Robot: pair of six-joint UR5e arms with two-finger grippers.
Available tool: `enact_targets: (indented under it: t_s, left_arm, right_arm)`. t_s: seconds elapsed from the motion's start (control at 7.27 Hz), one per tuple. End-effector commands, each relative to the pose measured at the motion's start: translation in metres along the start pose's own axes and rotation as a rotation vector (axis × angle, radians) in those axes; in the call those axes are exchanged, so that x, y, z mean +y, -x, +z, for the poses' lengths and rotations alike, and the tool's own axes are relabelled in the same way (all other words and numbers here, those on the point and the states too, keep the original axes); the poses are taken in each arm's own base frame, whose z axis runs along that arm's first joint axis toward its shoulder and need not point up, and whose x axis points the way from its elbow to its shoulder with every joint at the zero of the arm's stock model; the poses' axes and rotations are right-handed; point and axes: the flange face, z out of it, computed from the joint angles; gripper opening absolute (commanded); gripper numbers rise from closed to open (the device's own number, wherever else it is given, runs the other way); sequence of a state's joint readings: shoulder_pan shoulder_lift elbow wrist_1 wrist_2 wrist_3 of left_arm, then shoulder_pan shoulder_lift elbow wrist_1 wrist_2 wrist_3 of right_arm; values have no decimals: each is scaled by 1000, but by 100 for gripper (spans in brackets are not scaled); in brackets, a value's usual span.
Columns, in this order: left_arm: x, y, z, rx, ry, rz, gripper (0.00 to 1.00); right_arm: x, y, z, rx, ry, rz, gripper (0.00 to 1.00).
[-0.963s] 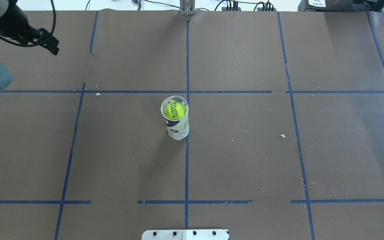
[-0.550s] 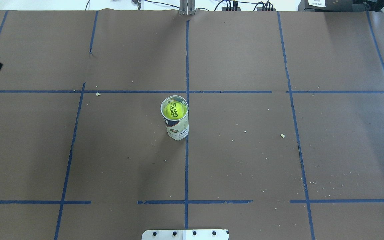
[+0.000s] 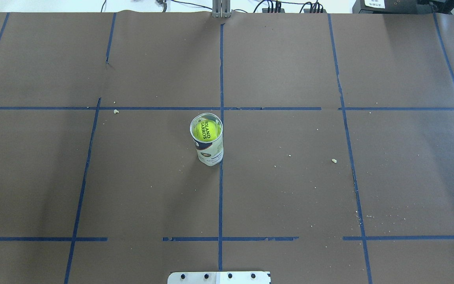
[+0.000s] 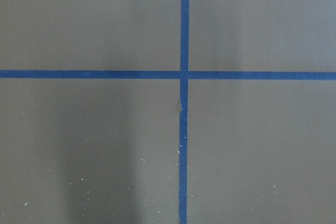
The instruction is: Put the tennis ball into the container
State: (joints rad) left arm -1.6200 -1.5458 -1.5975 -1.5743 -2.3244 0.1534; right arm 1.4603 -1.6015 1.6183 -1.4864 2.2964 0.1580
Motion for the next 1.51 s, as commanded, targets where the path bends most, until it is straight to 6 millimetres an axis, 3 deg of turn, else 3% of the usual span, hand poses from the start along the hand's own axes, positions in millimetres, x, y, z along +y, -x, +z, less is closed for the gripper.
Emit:
enact_targets:
  t_s: [0.0,1.38]
  left_arm:
    - [21,10,8,10,32,-33,100]
    - [20,9,9,19,63,-57,100]
  right_arm:
    - [0,0,0,0,0,0,100]
    - [0,0,0,0,0,0,100]
